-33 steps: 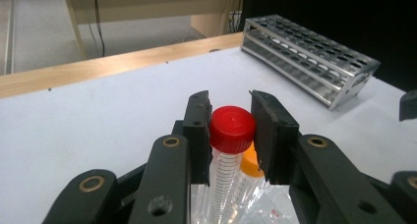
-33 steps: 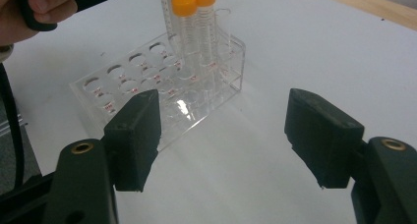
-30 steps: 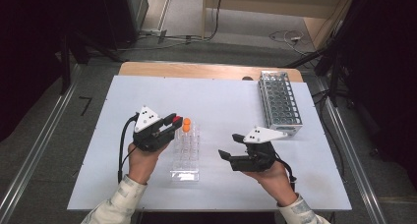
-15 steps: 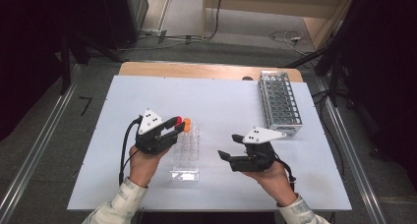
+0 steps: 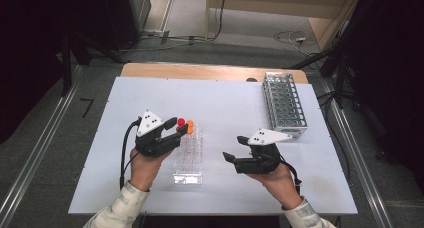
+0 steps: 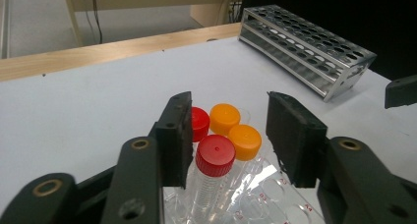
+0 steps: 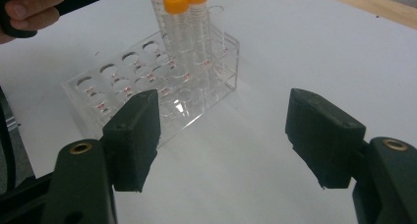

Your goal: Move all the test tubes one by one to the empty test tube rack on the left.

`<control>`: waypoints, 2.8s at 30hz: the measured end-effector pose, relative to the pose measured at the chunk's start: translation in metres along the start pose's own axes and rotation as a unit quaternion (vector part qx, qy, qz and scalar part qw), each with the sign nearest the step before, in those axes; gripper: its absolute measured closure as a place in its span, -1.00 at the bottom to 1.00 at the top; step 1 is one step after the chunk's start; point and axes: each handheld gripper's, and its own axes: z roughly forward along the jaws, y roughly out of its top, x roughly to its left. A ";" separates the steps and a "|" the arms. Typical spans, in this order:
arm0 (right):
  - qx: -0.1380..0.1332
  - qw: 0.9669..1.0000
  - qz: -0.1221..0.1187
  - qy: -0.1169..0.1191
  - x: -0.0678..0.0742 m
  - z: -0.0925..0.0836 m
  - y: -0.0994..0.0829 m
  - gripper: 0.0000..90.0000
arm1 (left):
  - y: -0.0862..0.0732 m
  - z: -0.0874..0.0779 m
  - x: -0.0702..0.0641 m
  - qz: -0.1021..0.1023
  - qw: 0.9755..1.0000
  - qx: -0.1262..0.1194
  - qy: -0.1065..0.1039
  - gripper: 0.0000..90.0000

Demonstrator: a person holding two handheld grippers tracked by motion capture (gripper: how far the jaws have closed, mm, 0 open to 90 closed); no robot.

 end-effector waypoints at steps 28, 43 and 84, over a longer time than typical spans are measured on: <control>-0.001 1.000 0.023 -0.015 -0.012 0.001 -0.004 -0.44 | 0.002 -0.005 -0.001 -0.001 1.000 0.006 0.027 -0.52; -0.006 0.999 0.035 -0.024 -0.020 -0.004 -0.006 -0.44 | 0.002 -0.011 0.004 -0.005 1.000 0.001 0.031 -0.53; -0.005 0.996 0.059 -0.062 -0.045 -0.029 -0.029 -0.45 | -0.009 -0.025 0.018 -0.021 0.999 0.004 0.050 -0.55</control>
